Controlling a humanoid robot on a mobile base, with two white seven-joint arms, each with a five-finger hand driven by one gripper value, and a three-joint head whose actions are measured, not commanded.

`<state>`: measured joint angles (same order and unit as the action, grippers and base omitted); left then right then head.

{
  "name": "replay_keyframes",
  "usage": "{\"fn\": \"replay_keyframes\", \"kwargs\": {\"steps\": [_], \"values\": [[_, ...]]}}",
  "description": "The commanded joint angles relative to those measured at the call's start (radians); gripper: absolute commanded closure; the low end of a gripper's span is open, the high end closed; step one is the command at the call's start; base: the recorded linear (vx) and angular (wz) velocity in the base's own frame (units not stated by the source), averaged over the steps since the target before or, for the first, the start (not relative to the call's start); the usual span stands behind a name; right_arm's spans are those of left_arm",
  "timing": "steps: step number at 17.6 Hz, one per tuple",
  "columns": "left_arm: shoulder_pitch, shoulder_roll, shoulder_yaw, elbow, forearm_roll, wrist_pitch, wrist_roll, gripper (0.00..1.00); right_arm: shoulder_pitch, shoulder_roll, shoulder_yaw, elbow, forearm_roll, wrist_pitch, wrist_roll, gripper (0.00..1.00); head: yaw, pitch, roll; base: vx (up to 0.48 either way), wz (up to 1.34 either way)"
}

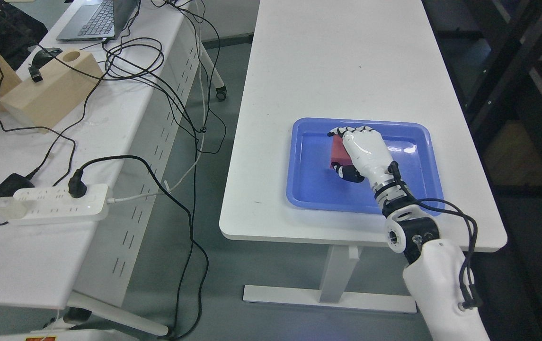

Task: Pick pink block from left shelf to tray
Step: 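Open the right hand fingers to release the pink cube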

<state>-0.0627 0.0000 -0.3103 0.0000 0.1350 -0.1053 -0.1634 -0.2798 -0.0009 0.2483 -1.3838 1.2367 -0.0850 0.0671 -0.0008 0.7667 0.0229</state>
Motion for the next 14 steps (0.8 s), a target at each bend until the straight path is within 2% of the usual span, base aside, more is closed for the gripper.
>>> {"fn": "replay_keyframes", "kwargs": {"steps": [1,3,10,12,14], "values": [[0.000,0.017,0.000,-0.017,0.000,-0.004,-0.001,0.00,-0.024,-0.034,-0.003,0.005,-0.011,0.013,-0.004,0.27,0.0000,0.000,0.000,0.000,0.00],[0.000,0.017,0.000,-0.017,0.000,-0.004,-0.001,0.00,-0.022,-0.039,-0.003,0.002,-0.034,0.021,-0.003,0.20,0.0000,0.000,0.000,0.000,0.00],[0.000,0.017,0.000,-0.017,0.000,-0.002,-0.001,0.00,-0.007,-0.060,-0.033,-0.018,-0.101,0.022,-0.003,0.09,0.0000,0.000,0.000,0.000,0.00],[0.000,0.017,0.000,-0.017,0.000,-0.002,-0.001,0.00,0.013,-0.102,-0.069,-0.052,-0.188,0.021,-0.003,0.06,0.0000,0.000,0.000,0.000,0.00],[0.001,0.017,0.000,-0.017,0.000,-0.004,-0.001,0.00,0.034,-0.143,-0.101,-0.084,-0.340,0.018,-0.001,0.04,0.0000,0.000,0.000,0.000,0.00]]}}
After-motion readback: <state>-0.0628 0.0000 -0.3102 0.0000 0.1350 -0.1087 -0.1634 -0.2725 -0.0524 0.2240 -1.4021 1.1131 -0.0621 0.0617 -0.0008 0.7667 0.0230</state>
